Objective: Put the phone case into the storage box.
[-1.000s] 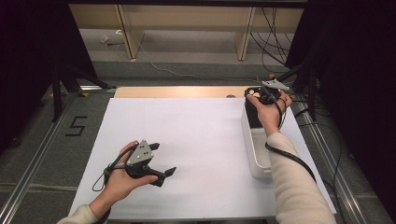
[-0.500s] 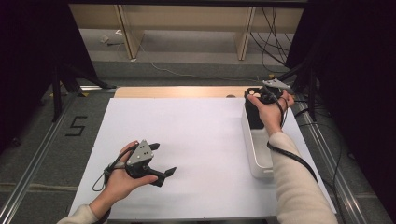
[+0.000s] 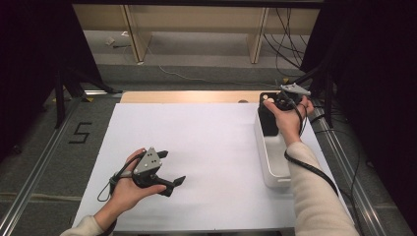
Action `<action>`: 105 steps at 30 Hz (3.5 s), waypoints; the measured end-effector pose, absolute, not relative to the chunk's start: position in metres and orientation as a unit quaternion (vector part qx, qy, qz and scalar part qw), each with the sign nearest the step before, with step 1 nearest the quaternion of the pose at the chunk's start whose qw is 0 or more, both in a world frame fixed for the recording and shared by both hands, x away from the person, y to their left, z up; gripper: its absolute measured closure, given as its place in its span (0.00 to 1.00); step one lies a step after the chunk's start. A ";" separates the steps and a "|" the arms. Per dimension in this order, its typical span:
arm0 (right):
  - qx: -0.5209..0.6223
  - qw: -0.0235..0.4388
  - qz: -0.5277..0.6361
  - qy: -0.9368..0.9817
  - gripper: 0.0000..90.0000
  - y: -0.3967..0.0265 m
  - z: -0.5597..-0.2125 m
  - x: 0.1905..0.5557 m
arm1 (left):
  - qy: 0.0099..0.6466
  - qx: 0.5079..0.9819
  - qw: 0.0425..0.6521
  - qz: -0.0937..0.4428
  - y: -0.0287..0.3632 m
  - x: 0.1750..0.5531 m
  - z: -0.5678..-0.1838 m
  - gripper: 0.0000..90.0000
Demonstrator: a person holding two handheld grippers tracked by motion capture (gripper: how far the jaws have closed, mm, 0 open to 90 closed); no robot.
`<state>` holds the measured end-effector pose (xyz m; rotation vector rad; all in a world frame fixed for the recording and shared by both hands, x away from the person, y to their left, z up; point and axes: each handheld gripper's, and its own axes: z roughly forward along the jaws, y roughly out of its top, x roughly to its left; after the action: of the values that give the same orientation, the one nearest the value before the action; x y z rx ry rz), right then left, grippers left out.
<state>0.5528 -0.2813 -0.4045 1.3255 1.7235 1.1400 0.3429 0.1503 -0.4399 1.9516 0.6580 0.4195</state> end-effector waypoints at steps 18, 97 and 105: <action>0.494 0.333 0.456 0.661 0.06 -0.281 -0.394 0.531 | 0.273 0.805 0.497 0.174 0.151 0.343 -0.440 0.00; 0.374 0.270 0.529 0.713 0.18 -0.231 -0.387 0.437 | 0.274 0.805 0.496 0.176 0.150 0.342 -0.439 0.00; 0.365 0.262 0.534 0.717 0.18 -0.227 -0.385 0.429 | 0.274 0.805 0.497 0.175 0.150 0.342 -0.438 0.00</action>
<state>0.4291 -0.2267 -0.3853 0.9865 1.9386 1.4435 0.3418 0.1499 -0.4384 1.9485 0.6638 0.4247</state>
